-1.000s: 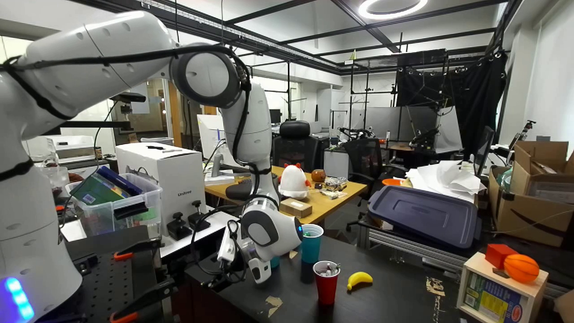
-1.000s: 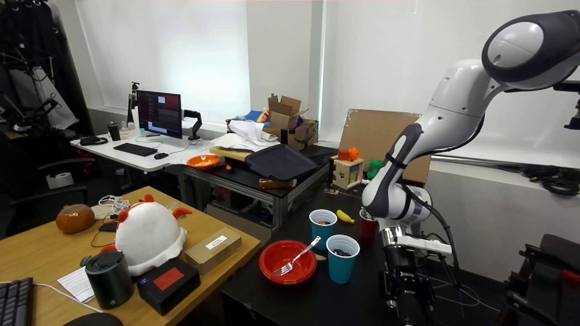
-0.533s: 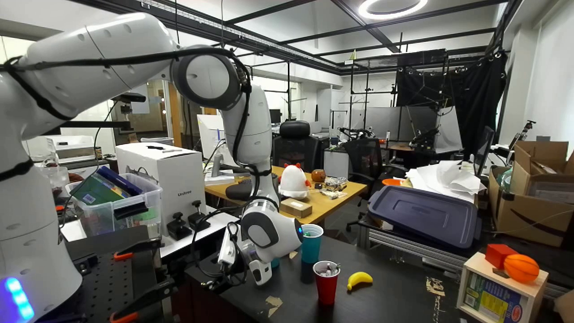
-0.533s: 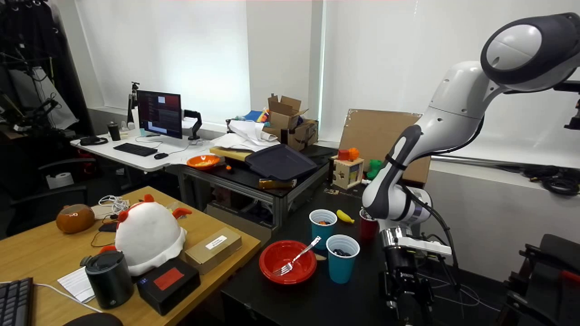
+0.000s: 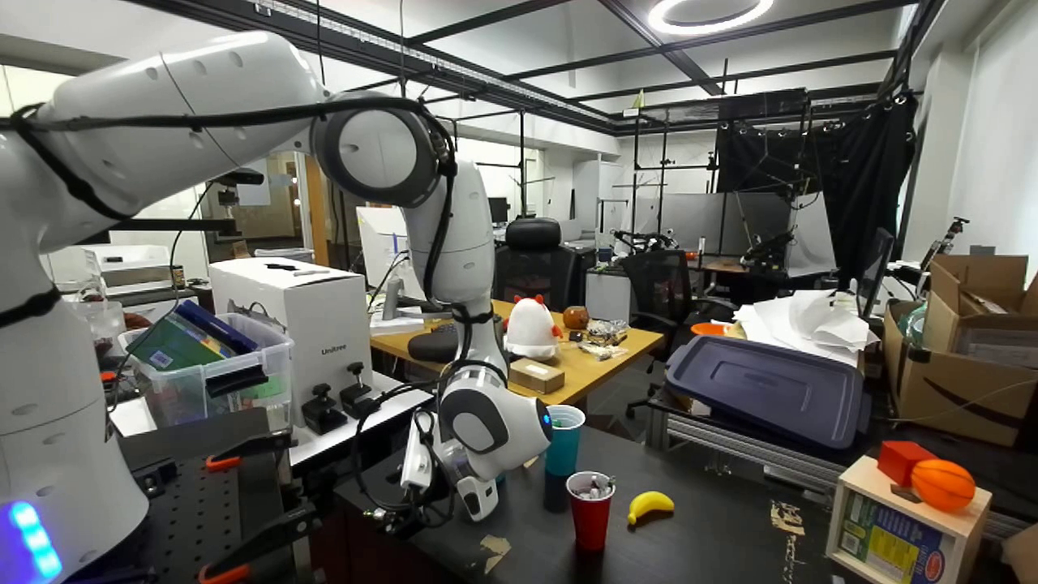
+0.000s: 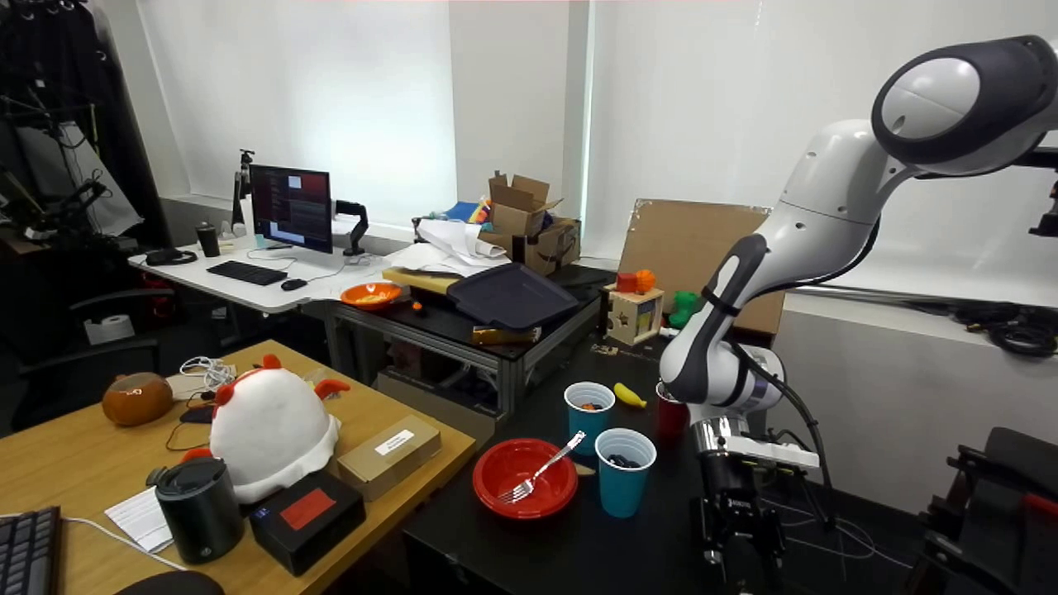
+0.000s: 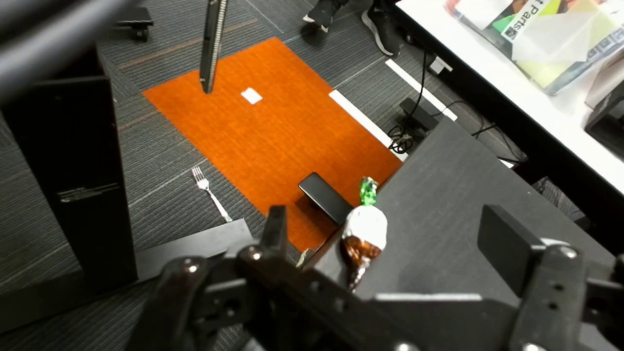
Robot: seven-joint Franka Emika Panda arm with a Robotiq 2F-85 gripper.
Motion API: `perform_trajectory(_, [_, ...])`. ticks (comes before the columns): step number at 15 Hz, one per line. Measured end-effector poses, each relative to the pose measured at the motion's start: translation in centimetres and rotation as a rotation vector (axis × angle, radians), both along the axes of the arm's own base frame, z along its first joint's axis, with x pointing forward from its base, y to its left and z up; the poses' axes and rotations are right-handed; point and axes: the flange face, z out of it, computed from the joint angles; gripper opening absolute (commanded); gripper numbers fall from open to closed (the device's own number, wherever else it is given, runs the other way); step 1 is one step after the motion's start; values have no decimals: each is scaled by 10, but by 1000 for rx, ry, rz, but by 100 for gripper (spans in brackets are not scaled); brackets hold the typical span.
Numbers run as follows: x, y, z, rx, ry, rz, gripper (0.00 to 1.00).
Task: Pick up the sweet on the table and put it in the red cup
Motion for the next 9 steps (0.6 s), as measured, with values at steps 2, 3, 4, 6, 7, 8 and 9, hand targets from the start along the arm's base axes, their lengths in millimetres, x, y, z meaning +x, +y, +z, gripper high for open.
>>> perform_trajectory(2, [-3,0,-4,0,0,10,100])
perform_trajectory(3, [-4,0,-5,4,-4,15,100])
perform_trajectory(4, [-5,0,-7,6,-5,19,100])
perform_trajectory(6, [-6,0,-8,7,-6,26,100])
perform_trajectory(7, [-6,0,-9,8,-8,30,83])
perform_trajectory(8, [-6,0,-9,10,-12,38,72])
perform_trajectory(9, [-6,0,-9,12,-15,43,66])
